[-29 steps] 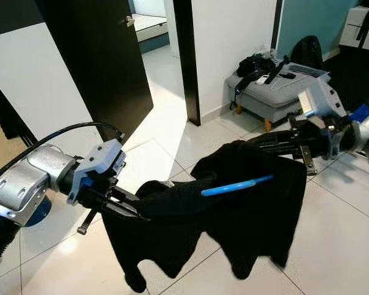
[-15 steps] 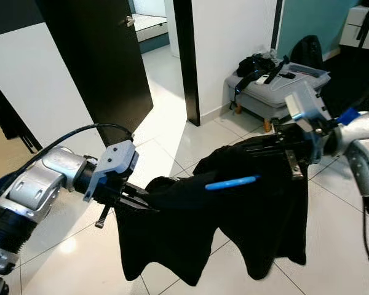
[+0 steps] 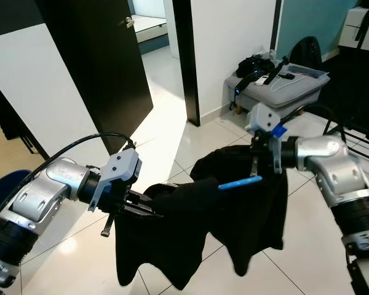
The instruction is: Hang hanger
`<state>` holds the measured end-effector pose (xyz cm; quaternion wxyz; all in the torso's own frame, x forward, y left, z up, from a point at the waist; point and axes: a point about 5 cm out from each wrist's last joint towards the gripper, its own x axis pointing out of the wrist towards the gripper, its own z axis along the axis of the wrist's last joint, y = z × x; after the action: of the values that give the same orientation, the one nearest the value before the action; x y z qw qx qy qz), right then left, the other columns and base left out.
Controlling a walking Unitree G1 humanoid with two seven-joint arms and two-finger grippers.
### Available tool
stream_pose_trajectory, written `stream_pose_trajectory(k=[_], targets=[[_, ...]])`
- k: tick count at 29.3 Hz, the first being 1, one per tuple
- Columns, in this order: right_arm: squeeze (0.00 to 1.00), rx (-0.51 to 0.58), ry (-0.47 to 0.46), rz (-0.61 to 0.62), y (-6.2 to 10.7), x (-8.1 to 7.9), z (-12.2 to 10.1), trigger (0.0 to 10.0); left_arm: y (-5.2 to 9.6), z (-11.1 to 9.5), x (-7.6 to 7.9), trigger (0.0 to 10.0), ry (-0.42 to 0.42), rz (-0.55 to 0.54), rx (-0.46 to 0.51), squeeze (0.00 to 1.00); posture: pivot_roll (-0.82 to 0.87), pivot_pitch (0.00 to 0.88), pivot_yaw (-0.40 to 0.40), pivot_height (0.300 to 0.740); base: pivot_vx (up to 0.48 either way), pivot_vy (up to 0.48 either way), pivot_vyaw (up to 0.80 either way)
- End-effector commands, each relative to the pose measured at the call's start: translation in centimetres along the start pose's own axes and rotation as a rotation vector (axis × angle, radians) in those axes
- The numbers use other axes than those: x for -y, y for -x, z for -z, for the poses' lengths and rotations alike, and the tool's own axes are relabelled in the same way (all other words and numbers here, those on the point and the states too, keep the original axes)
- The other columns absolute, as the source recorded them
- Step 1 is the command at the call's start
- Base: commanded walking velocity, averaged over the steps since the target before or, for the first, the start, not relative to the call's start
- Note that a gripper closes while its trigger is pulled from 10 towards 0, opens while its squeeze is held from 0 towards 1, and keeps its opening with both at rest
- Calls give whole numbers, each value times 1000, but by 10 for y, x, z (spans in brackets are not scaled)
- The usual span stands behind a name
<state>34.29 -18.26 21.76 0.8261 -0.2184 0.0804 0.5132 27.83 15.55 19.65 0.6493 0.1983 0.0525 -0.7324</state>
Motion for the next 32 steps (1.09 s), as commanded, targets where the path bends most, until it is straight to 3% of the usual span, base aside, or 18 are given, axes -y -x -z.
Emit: stream_pose_trajectory(k=[1,5,9,11,15,17,18,20,21,22,23,24,25,26,28,30,31,32], targets=[[1000,12,-75,-43,-11,-11,9,10000,-15,-6,10,10000,-18,50,95,0,-54,0,110,736,0,0,0],[1000,-25,-121,-127,-6,-22,24,10000,-27,1,27,10000,44,107,152,0,-57,0,106,736,0,0,0],[1000,-97,-128,-157,7,-20,35,10000,-23,5,36,10000,77,152,150,0,-57,0,106,736,0,0,0],[1000,-170,-135,-212,28,-19,43,10000,-16,10,45,10000,118,203,125,0,-63,0,102,736,0,0,0],[1000,-196,-139,-220,38,-18,46,10000,-12,13,48,10000,136,212,113,0,-63,0,102,736,0,0,0],[1000,-148,-141,-42,58,3,42,10000,-5,23,42,10000,178,115,118,0,-68,0,105,736,0,0,0],[1000,-148,-141,-42,58,3,42,10000,-5,23,42,10000,178,115,118,0,-68,0,105,736,0,0,0],[988,-117,-144,34,64,11,40,10000,-3,26,40,10000,191,74,125,0,-70,0,105,736,0,0,0],[988,-49,-160,145,69,19,36,10000,-3,30,37,10000,215,13,142,0,-69,0,109,736,0,0,0],[988,-49,-160,145,69,19,36,10000,-3,30,37,10000,215,13,142,0,-69,0,109,736,0,0,0],[0,53,-212,284,72,27,33,10000,-3,35,32,10000,240,-77,161,0,-72,0,116,736,0,0,0],[0,53,-212,284,72,27,33,10000,-3,35,32,10000,240,-77,161,0,-72,0,116,736,0,0,0],[0,147,-292,404,74,29,36,10000,-3,40,26,10000,279,-192,202,0,-75,0,118,736,0,0,0],[0,243,-418,544,71,25,50,10000,-2,49,17,10000,348,-376,277,0,-77,0,121,736,0,0,0],[0,243,-418,544,71,25,50,10000,-2,49,17,10000,348,-376,277,0,-77,0,121,736,0,0,0],[0,283,-516,593,61,11,68,10000,3,58,9,10000,403,-574,353,0,-85,0,122,736,0,0,-234],[0,283,-516,593,61,11,68,10000,3,58,9,10000,403,-574,353,0,-85,0,122,736,0,0,-469],[0,310,-594,616,52,-1,80,10000,6,65,7,10000,439,-699,384,0,-89,0,119,736,0,0,-788]])
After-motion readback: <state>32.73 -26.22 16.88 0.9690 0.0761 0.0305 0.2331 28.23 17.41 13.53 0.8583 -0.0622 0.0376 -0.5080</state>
